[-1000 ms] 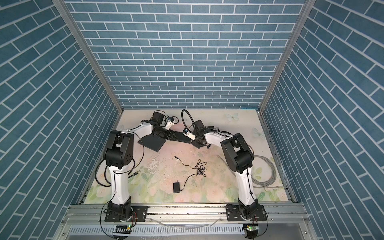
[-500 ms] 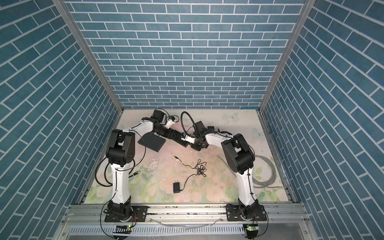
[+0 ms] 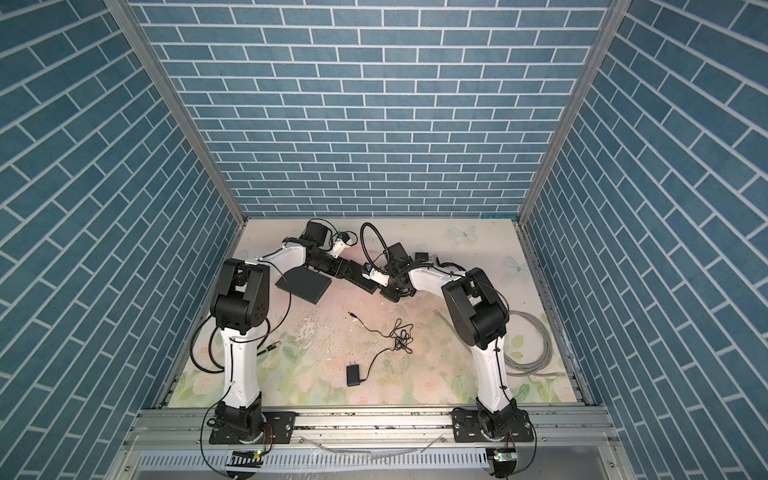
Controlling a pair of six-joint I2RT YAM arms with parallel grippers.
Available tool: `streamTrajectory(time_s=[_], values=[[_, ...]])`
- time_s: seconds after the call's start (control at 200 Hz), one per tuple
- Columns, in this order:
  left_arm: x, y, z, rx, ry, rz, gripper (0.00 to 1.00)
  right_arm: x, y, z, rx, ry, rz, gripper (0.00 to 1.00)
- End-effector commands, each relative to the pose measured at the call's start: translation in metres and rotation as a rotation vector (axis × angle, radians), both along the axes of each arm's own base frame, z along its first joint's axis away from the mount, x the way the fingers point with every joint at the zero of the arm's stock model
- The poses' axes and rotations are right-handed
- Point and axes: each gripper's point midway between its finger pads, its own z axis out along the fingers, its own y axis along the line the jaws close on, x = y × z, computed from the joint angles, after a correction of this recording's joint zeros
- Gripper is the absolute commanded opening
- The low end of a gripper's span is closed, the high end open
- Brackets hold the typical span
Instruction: Insert the plug into the switch port
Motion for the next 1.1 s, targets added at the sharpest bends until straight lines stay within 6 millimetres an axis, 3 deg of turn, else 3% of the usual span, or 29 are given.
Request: streamTrajectory(time_s=[0.0, 0.205, 0.475, 0.765, 0.935, 1.095], values=[[-0.066, -0.054, 0.009, -0.188, 0.21, -0.161, 0.54, 0.015, 0.04, 0.019, 0.134, -0.087, -0.009, 0.0], [-0.072, -0.052, 0.006, -0.185, 0.22, -0.157, 0.54, 0.015, 0.039, 0.015, 0.161, -0.1, -0.042, 0.0], [-0.069, -0.055, 0.008, -0.192, 0.221, -0.17, 0.54, 0.016, 0.054, 0.021, 0.204, -0.103, 0.02, 0.0], [-0.064, -0.049, 0.002, -0.129, 0.203, -0.19, 0.54, 0.0, 0.061, 0.018, 0.222, -0.086, 0.135, 0.0], [-0.065, -0.055, 0.009, -0.142, 0.2, -0.21, 0.53, 0.01, 0.06, 0.019, 0.215, -0.102, 0.093, 0.0], [-0.068, -0.057, 0.004, -0.11, 0.203, -0.237, 0.54, 0.009, 0.065, 0.023, 0.236, -0.114, 0.109, 0.0]])
